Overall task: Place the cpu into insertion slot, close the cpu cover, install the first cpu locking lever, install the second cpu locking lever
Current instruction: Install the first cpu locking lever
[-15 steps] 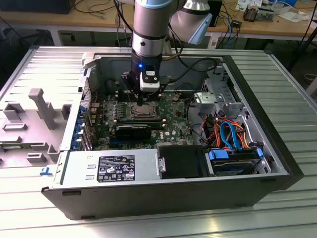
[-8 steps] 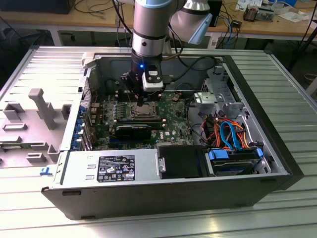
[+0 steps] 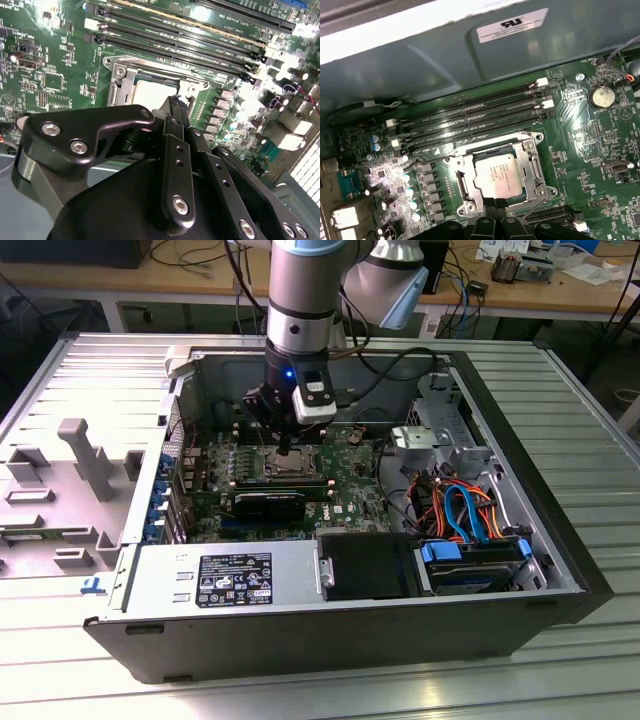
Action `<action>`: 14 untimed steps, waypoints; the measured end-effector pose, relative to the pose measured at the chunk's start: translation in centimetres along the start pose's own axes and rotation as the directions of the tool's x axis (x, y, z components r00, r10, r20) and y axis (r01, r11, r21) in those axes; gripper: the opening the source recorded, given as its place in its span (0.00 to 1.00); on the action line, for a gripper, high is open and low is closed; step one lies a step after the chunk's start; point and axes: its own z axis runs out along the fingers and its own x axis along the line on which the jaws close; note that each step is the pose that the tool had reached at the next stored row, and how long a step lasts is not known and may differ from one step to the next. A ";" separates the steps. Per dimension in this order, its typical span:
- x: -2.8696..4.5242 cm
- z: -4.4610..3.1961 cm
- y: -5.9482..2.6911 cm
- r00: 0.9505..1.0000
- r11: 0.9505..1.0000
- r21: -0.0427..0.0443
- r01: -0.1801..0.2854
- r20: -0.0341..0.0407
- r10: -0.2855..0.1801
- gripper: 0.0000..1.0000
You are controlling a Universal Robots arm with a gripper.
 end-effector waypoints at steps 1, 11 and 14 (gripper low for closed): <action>0.00 0.00 0.00 1.000 1.000 0.001 0.010 0.001 -0.010 0.11; -0.01 0.04 0.00 0.970 0.970 0.019 0.242 0.011 -0.242 0.11; 0.00 0.04 0.00 0.964 0.964 0.020 0.264 0.012 -0.264 0.11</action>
